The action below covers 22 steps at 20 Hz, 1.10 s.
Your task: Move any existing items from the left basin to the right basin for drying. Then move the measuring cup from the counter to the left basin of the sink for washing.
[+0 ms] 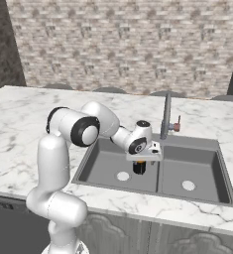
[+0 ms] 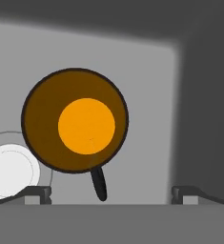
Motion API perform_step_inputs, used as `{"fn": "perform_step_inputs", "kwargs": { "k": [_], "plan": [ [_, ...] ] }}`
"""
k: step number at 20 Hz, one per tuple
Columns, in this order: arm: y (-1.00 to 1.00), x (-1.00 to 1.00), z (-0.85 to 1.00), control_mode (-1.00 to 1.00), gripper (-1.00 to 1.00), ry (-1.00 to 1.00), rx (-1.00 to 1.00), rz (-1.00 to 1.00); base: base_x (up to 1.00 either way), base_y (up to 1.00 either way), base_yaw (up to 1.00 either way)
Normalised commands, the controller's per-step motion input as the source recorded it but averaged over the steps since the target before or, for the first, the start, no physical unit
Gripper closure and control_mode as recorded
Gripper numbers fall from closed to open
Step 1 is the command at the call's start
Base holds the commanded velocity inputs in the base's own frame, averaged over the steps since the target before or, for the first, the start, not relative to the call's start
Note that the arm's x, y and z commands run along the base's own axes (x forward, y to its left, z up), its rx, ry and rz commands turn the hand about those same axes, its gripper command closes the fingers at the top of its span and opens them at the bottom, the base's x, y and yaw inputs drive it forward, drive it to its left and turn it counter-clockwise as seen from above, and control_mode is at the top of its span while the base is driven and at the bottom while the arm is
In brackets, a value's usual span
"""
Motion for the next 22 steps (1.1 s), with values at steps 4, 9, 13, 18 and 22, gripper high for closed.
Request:
{"fn": "perform_step_inputs", "kwargs": {
  "k": [4,9,13,18,22],
  "plan": [
    [0.0,0.0,-0.05,-1.0,-1.0,0.0,0.0,0.0,0.0,0.0,0.0],
    [0.01,-0.07,-0.09,-1.0,-1.0,0.0,0.0,0.0,0.0,0.0,0.0],
    [0.05,-0.11,-0.07,-1.0,-1.0,0.0,0.0,0.0,0.0,0.0,0.0],
    [0.06,0.0,-0.11,-1.0,-1.0,0.0,0.0,0.0,0.0,0.0,0.0],
    [0.05,0.0,-0.18,-1.0,-1.0,0.0,0.0,0.0,0.0,0.0,0.0]
  ]
}}
